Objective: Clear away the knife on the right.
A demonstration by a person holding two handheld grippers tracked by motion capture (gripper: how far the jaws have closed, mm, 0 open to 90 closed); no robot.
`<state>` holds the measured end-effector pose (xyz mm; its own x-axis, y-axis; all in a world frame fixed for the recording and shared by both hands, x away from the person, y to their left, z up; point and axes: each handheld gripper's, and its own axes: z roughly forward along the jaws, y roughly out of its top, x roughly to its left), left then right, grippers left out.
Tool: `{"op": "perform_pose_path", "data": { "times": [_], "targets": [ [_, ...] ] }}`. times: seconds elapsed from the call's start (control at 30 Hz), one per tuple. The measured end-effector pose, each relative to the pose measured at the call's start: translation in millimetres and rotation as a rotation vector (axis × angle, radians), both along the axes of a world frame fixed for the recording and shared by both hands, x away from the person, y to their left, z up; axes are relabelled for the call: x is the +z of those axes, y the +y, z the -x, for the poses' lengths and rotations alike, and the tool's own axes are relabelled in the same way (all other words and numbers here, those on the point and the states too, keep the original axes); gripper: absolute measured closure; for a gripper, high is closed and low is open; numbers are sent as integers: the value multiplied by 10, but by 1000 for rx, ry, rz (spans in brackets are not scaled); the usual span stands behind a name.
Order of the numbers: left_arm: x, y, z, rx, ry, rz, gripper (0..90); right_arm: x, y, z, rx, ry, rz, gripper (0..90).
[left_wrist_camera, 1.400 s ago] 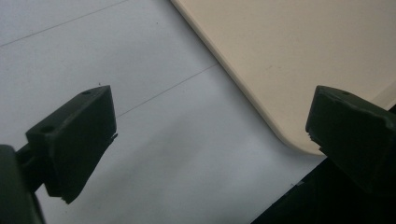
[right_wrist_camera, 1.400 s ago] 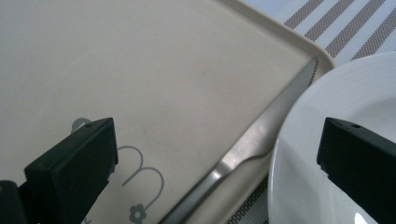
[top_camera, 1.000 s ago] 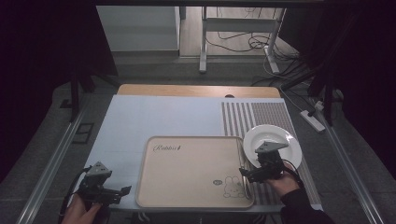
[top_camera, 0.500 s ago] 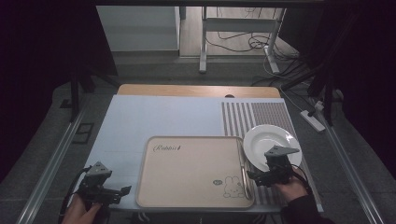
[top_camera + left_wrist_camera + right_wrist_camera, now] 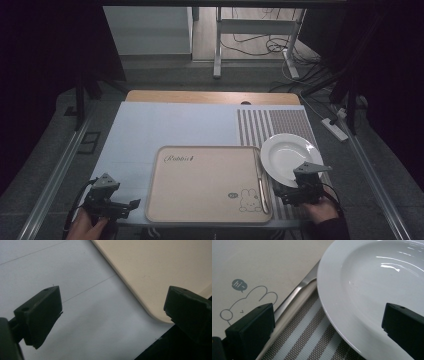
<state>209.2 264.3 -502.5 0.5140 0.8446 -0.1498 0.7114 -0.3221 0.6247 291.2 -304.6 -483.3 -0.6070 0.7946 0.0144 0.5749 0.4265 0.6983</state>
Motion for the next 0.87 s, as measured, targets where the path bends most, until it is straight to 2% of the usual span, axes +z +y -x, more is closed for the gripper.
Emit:
{"op": "perform_pose_path", "data": {
  "times": [0.5,0.73,0.87],
  "targets": [
    [-1,3,4,1,-2,1,28,-11,-165,118,-55,12,3,0],
    [-2,6,6,1,-2,1,28,5,-210,201,-84,0,34,0],
    [2,-3,0,-1,-2,-1,28,6,-251,214,-95,8,24,0]
  ]
}}
